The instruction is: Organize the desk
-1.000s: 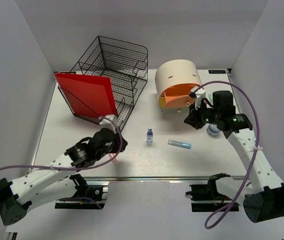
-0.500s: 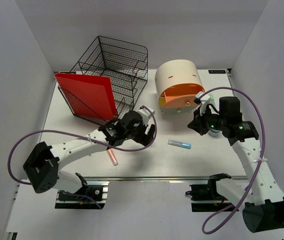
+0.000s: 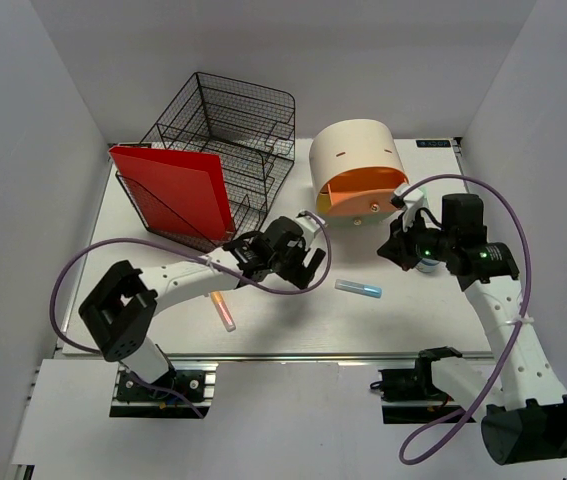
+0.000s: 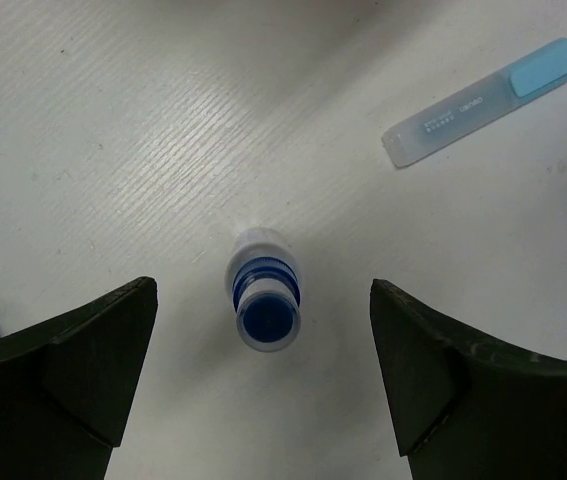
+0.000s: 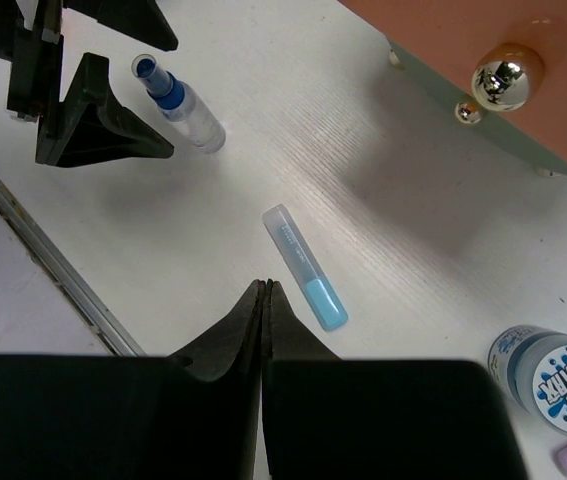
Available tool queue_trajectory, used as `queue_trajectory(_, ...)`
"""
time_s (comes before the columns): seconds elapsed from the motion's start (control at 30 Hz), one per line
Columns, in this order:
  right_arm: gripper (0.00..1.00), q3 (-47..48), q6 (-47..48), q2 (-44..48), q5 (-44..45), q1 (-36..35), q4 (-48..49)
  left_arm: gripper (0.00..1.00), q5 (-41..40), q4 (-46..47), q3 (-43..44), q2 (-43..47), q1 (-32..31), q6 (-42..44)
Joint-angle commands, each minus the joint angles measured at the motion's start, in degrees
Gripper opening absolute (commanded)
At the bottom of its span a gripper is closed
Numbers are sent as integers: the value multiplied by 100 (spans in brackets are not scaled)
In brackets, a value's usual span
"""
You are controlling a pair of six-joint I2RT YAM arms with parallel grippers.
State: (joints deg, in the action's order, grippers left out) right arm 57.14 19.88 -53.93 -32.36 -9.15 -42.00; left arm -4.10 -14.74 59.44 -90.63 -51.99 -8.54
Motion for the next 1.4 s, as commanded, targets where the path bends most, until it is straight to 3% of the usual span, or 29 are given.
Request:
queue_trajectory(0.0, 1, -19, 69, 146, -51, 80, 7, 97, -126, 138, 208, 28, -31, 63)
queue_trajectory(0.23, 1, -107, 78, 155, -51, 220, 16, 94, -83, 68, 331, -235, -31, 36)
queue_trajectory(0.57, 1, -177, 86, 190, -148, 352, 51, 80, -65, -11, 393, -306, -84, -52)
queue_trajectory(0.67, 1, -186, 104, 199, -165, 378, 25, 81, -47, -55, 437, -289, -84, -60)
queue_trajectory(0.73, 2, -186, 104, 208, -78, 405, 25, 88, 14, -81, 463, -236, -84, -52)
queue_trajectory(0.8, 15, -177, -97, 208, 420, 431, 60, 98, 171, -134, 472, -70, -84, -52)
queue_trajectory(0.83, 32, -160, -159, 216, 615, 449, 78, 98, 164, -212, 472, 1, -84, -78)
queue_trajectory(0.97, 70, -238, -327, 216, 1459, 615, 8, 98, -38, -196, 218, 720, -84, -306)
queue_trajectory(1.03, 82, -326, -318, 208, 1715, 730, -10, 98, -135, -126, 147, 1194, -31, -420)
queue_trajectory(1.37, 87, -512, -318, -512, 2751, 1240, 148, 98, -1313, -635, -116, 2558, 31, -1467)
